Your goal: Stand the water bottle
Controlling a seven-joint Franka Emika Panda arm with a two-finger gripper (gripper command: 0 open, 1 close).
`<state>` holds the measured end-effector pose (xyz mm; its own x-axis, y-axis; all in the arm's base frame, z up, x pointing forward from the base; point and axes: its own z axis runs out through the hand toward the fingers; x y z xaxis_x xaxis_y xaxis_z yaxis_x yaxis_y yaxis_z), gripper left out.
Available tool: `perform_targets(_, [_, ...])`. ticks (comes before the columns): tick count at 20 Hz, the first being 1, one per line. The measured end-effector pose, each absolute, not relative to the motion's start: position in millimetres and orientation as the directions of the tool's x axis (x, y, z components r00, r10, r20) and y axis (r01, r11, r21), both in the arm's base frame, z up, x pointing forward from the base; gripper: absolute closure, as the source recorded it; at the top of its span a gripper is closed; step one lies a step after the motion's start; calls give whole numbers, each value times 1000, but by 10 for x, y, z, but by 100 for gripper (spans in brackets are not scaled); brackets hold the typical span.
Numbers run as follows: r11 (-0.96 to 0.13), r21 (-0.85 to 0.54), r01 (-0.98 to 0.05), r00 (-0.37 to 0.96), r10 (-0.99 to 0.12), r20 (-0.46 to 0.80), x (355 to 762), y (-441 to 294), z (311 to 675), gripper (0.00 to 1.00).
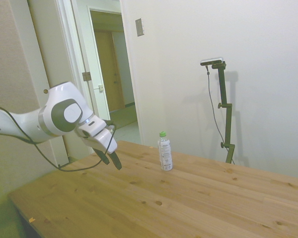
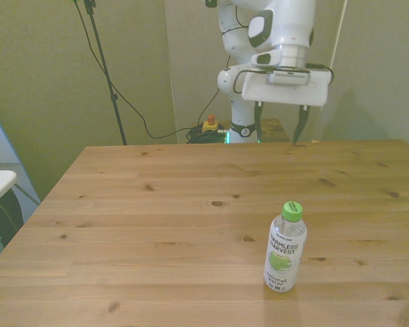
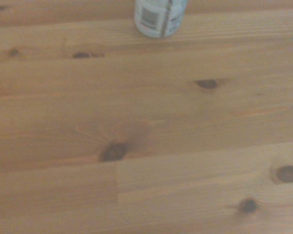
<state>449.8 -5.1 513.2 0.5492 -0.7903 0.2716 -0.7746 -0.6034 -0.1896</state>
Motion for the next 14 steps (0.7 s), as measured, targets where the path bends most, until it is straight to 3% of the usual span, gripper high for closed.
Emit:
perform_targets(4, [-633,-176,-754,599,-773,209,4350,-209,5455,0])
perform_targets(14, [-679,-57,-732,667,-732,138,4124,-386,5258,0])
